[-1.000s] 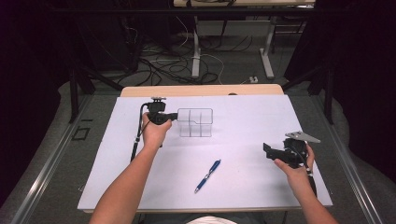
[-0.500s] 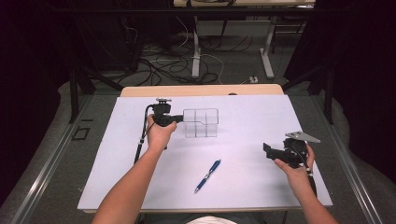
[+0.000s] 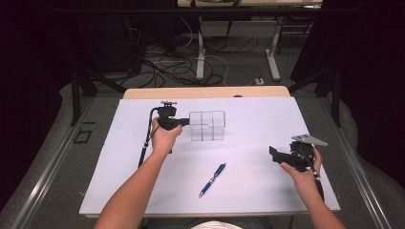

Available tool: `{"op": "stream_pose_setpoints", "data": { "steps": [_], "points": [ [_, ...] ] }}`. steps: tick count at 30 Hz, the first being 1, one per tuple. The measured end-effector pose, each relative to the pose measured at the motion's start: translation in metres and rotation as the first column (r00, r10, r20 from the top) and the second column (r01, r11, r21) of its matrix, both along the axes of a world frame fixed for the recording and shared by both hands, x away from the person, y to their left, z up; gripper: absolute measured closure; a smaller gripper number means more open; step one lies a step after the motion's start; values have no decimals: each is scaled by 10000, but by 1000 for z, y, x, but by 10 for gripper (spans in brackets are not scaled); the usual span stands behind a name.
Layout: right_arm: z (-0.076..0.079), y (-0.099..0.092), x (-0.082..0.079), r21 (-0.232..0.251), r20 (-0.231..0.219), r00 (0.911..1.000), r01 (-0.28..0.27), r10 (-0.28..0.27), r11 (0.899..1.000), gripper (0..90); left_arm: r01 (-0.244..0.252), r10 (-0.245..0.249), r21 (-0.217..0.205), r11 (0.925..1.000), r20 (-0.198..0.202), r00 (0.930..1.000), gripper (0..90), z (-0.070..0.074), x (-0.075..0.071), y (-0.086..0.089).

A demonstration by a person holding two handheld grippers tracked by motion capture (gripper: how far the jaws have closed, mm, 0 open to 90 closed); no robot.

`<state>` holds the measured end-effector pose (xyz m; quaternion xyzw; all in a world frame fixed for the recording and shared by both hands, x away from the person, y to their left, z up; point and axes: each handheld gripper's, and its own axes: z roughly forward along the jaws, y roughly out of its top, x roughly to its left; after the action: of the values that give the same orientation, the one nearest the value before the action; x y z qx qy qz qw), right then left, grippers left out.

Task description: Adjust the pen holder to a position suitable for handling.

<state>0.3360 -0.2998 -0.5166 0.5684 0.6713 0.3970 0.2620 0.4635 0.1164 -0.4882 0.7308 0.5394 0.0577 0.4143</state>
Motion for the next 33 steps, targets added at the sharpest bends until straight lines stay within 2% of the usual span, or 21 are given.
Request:
{"op": "stream_pose_setpoints", "data": {
  "steps": [2, 8, 14, 20, 29, 33],
  "points": [
    [0, 0, 0, 15, 6, 10000, 11, -11, 10000, 85, -94, 94, -21, 10000, 100, 9999, 889, 1, 0, 0],
    [0, 0, 0, 20, 37, 10000, 19, -19, 10000, 85, 57, -57, -5, 10000, 141, 9999, 837, 3, -2, 4],
    [1, 1, 0, 39, 49, 10000, 10, -10, 10000, 85, 37, -37, 8, 10000, 225, 9997, 744, 7, -3, 9],
    [1, 1, 0, -29, 106, 9999, -103, 104, 9999, 84, -9, 2, 151, 9999, 477, 9989, 674, 11, -8, 15],
    [2, 3, 0, 56, 96, 9998, -151, 151, 9999, 85, -62, 52, 84, 9999, 1164, 9932, 576, 17, -19, 26],
    [2, 3, 1, 38, 122, 9998, -182, 182, 9998, 85, -6, 22, -97, 10000, 1619, 9868, 543, 19, -27, 29]
  ]
}}
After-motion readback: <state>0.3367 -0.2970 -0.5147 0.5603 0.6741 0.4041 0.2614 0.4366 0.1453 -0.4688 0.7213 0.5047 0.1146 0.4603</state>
